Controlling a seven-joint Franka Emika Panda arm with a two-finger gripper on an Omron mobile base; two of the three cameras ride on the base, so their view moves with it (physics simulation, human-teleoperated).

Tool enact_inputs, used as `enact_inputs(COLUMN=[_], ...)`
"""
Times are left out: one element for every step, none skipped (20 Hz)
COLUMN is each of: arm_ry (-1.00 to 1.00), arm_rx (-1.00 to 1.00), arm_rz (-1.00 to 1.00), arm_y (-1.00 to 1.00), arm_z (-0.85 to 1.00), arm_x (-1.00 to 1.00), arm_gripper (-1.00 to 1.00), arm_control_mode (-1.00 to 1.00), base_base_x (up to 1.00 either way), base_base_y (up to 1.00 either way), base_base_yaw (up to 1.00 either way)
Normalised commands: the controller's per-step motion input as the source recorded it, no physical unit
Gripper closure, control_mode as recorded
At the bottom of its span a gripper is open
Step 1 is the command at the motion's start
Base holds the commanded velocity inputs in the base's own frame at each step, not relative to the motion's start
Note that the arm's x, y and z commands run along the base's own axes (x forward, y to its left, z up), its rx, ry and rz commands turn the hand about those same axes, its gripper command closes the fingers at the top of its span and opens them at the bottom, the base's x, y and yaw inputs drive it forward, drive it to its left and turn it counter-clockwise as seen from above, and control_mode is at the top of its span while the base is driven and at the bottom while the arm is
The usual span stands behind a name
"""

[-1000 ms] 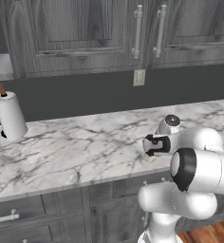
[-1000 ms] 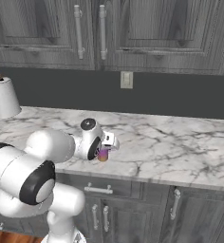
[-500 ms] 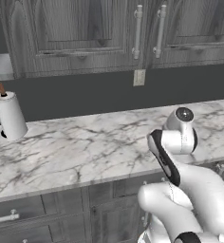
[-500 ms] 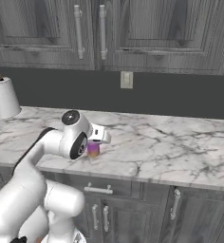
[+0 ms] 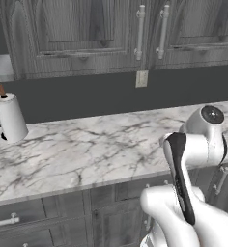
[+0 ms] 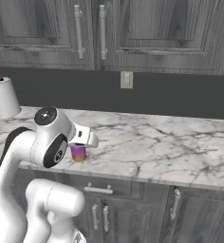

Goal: Four empty soda cans are scattered around the kitchen. Gather all the cans and cluster them next to the stove for recycling.

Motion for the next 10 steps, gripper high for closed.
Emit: enact_inputs(arm_ry=[0.00,0.00,0.00,0.00,0.00,0.00,0.00,0.00,-0.01,-0.02], arm_rx=[0.10,0.09,0.08,0.03,0.00,0.00,0.00,0.00,-0.02,-0.08], arm_rz=[0.00,0.00,0.00,0.00,-0.01,0.00,0.00,0.00,0.00,-0.01], arm_y=[-0.12,-0.08,-0.01,0.00,0.00,0.00,0.00,0.00,0.07,0.36], arm_z=[0.66,0.67,0.64,0.50,0.36,0.03,0.09,0.00,0.00,0.00], arm_x=[-1.00,-1.00,-1.00,-1.00,-1.00,-1.00,-1.00,-1.00,-1.00,-1.00], arm_gripper=[1.00,1.00,1.00,1.00,1.00,1.00,1.00,1.00,1.00,1.00], arm_control_mode=[-1.00,-1.00,-1.00,-1.00,-1.00,-1.00,-1.00,-1.00,-1.00,-1.00], base_base_x=[0.00,0.00,0.00,0.00,0.00,0.00,0.00,0.00,0.00,0.00], base_base_y=[0.00,0.00,0.00,0.00,0.00,0.00,0.00,0.00,0.00,0.00], base_base_yaw=[0.00,0.00,0.00,0.00,0.00,0.00,0.00,0.00,0.00,0.00])
